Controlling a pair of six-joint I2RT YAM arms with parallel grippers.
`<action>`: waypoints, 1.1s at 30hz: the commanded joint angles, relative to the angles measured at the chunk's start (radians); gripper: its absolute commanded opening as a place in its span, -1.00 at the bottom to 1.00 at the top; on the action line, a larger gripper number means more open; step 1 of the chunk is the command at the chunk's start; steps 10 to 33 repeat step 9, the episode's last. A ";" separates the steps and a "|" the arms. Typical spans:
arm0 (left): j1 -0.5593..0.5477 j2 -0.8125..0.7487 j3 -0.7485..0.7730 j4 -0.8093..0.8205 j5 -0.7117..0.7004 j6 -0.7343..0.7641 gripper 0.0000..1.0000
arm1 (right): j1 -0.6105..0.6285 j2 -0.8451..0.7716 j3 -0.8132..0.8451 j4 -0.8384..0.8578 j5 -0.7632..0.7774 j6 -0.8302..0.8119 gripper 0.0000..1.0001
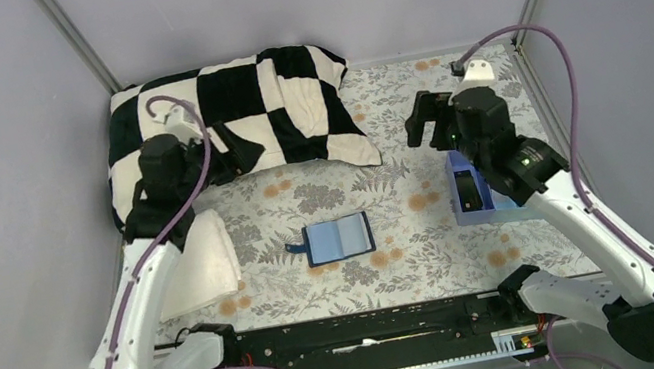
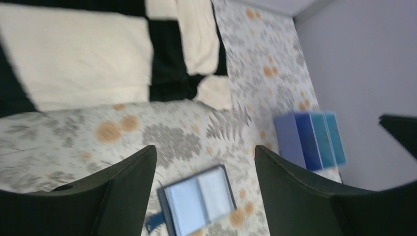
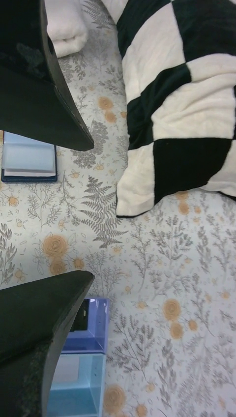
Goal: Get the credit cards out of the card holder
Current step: Reset both arms
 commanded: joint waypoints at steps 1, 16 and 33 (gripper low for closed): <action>0.001 -0.148 -0.047 0.086 -0.313 0.014 0.56 | -0.001 -0.016 -0.093 0.115 -0.050 0.052 0.99; 0.001 -0.258 -0.134 0.108 -0.434 0.035 0.67 | -0.002 -0.093 -0.254 0.269 -0.076 0.113 0.99; 0.001 -0.258 -0.134 0.108 -0.434 0.035 0.67 | -0.002 -0.093 -0.254 0.269 -0.076 0.113 0.99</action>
